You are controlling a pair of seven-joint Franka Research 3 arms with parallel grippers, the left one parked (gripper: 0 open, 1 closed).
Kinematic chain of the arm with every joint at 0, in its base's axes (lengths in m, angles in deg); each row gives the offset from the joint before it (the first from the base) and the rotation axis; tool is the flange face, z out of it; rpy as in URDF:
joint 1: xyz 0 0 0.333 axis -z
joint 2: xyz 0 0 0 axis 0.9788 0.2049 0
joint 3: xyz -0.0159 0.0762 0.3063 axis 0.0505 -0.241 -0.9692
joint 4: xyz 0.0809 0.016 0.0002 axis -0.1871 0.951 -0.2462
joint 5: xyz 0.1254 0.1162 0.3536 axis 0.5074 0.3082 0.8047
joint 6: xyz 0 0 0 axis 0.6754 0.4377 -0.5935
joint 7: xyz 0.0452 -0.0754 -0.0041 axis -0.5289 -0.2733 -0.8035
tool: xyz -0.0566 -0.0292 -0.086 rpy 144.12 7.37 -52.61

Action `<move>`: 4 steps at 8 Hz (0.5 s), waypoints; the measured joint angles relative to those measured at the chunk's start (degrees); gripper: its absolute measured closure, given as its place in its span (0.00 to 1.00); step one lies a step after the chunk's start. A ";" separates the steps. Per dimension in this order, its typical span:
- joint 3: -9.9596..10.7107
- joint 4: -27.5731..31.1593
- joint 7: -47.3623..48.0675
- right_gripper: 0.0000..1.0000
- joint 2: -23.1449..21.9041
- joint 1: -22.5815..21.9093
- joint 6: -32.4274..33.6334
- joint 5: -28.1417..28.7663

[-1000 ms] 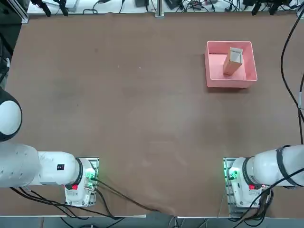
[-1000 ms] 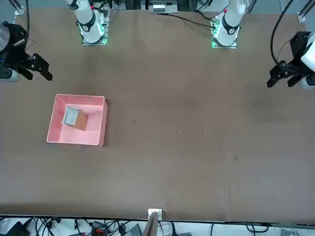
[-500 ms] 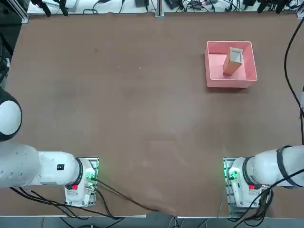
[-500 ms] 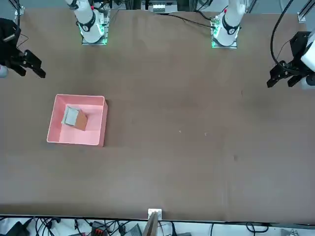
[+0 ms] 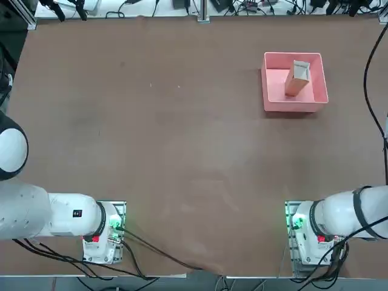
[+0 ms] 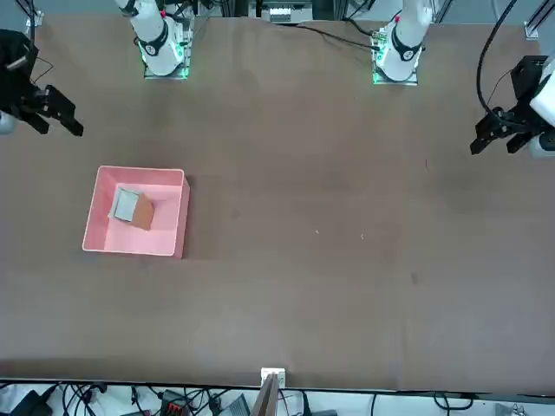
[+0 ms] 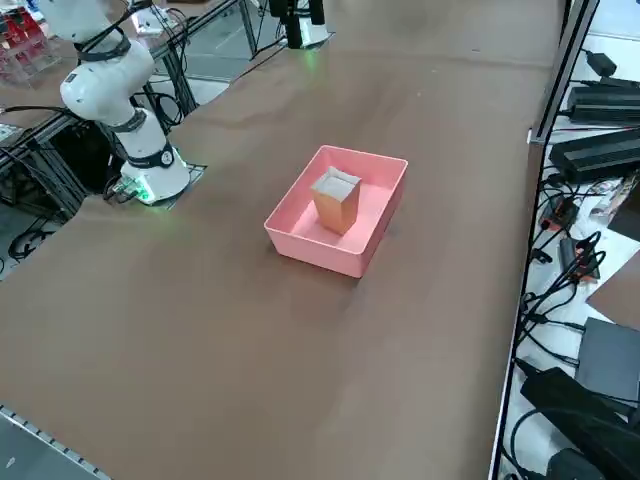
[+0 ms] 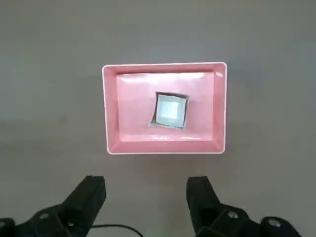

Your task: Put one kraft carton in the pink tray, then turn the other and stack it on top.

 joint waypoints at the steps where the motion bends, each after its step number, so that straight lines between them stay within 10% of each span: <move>1: -0.10 0.00 -0.75 0.00 -0.28 -0.03 0.04 0.08; 4: -0.30 0.00 -1.80 0.00 -0.56 -0.04 0.16 0.08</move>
